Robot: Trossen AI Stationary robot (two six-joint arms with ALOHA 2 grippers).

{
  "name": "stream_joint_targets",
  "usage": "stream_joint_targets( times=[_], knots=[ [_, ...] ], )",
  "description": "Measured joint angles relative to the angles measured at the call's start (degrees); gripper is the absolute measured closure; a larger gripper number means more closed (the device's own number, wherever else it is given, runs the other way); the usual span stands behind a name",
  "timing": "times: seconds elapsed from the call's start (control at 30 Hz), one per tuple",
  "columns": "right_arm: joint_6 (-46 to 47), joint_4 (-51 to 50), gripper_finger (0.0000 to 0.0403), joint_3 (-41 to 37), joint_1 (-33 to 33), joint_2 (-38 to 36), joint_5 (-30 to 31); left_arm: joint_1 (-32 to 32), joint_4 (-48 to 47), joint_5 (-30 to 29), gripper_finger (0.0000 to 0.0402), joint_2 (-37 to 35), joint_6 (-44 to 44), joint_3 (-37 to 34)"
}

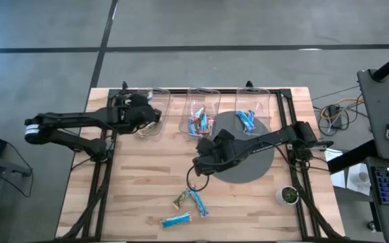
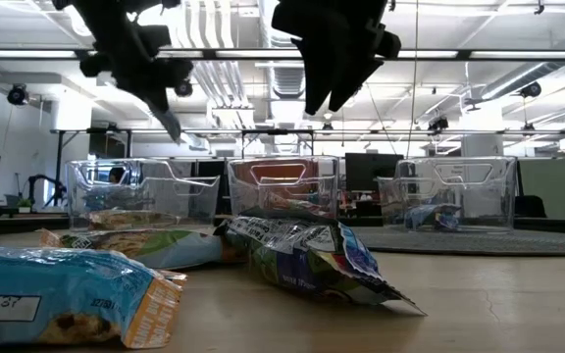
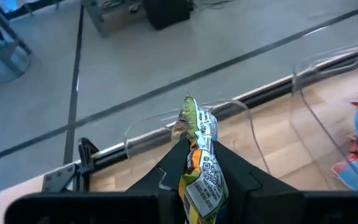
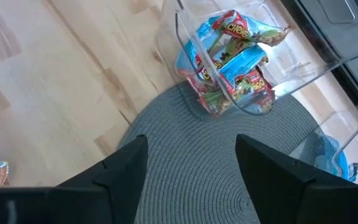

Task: Pick and place Granola Bars by type
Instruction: Put the yellow granola bar into the left transparent bin, then put the blue granola bar into the right transparent bin

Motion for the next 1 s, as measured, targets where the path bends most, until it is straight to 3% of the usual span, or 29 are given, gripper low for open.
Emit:
stream_joint_targets(
  times=[0.13,0.33,0.5,0.73,1.0],
  knots=[
    [0.47,-0.02,0.017,-0.02,0.32,0.0,-0.27,1.6,2.65,1.45,0.0354,0.78,-2.86,-2.08],
    [0.45,-0.14,0.0171,-0.04,0.7,0.0,-0.47,4.52,4.78,7.53,0.0302,0.77,-4.97,-4.55],
    [-0.53,-0.15,0.0172,-0.11,0.64,0.0,-0.45,4.46,4.71,9.11,0.0274,0.4,-5.22,-4.91],
    [-2.1,-0.13,0.0174,-0.42,0.09,0.0,-1.74,-0.87,5.84,13.77,0.0271,-3.27,-6.69,-2.8],
    [-3.15,0.04,0.0174,-0.49,-1.0,0.0,-2.31,-12.81,8.22,14.01,0.0271,-5.69,-7.39,1.74]
  ],
)
